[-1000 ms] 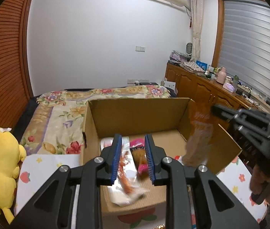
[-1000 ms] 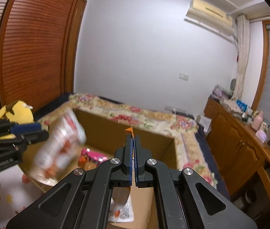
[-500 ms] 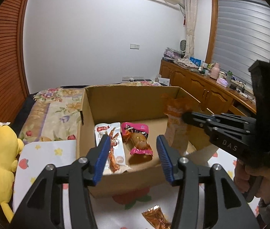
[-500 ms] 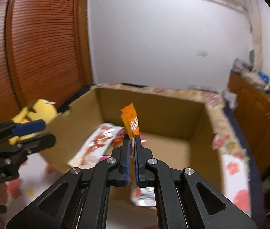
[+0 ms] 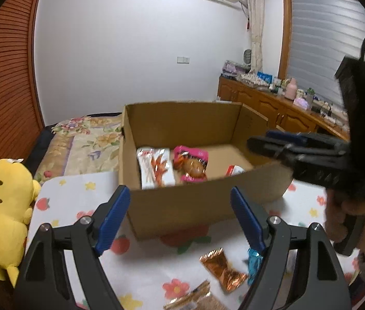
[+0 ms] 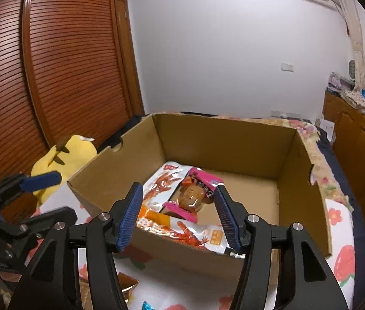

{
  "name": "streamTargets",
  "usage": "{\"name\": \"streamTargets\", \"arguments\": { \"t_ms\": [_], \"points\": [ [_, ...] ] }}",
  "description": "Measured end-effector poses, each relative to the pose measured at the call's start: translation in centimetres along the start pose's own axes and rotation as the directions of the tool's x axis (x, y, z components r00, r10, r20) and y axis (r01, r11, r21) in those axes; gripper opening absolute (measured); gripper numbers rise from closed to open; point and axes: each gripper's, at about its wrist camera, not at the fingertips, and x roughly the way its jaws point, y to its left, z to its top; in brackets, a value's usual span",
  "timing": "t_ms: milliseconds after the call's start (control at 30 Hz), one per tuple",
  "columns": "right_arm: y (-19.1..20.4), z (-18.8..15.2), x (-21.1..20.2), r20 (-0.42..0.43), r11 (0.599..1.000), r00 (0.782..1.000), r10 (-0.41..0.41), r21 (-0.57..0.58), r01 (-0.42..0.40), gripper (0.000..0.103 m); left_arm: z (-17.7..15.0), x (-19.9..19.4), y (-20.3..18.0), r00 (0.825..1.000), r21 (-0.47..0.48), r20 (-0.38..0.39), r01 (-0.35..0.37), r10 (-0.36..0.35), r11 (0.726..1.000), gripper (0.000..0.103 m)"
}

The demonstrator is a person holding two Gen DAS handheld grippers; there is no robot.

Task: Organize snacks
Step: 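Move both tools back toward the remaining snacks on the table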

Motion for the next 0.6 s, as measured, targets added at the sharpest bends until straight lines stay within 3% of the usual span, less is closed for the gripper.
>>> {"name": "streamTargets", "arguments": {
  "t_ms": [367,600],
  "points": [
    [0.6,-4.9,-5.1,-0.011,0.999,1.000,-0.026,-0.043,0.026,0.058,-5.7,-1.0,-0.9,0.997,0.032,-0.082,-0.001,0.003,0.999,0.080],
    [-0.3,-9.5,-6.8,-0.076,0.999,0.997,-0.031,-0.029,0.028,0.058,-9.3,-0.2,-1.9,0.985,0.028,-0.173,0.016,-0.011,0.999,0.080]
  ]
}}
